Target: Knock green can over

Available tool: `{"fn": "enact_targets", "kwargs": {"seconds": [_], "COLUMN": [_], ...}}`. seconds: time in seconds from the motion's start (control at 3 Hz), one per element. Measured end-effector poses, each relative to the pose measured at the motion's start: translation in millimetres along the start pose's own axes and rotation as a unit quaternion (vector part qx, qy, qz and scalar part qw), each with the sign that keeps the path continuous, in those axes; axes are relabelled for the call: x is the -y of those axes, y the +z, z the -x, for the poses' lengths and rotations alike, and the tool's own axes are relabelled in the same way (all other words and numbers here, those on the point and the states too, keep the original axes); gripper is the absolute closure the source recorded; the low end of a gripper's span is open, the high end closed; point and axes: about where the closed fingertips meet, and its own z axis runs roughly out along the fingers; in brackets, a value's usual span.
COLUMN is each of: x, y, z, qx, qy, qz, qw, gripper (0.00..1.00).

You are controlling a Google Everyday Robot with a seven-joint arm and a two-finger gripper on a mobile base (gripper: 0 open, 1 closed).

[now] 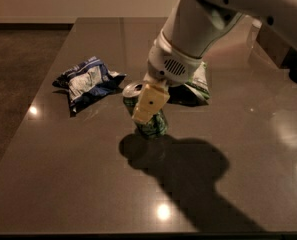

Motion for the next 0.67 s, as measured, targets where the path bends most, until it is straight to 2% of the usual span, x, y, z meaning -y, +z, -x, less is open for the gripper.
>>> {"fn": "enact_targets", "kwargs": {"seconds": [0.33, 0.67], "x": [5, 6], "y": [-16, -27], "z": [-26, -45], "qx": [-0.049, -0.115], "qy": [-0.002, -0.03], "qz": [-0.016, -0.027], "qw": [0.9986, 0.9925], "gripper": [1.0, 1.0]}}
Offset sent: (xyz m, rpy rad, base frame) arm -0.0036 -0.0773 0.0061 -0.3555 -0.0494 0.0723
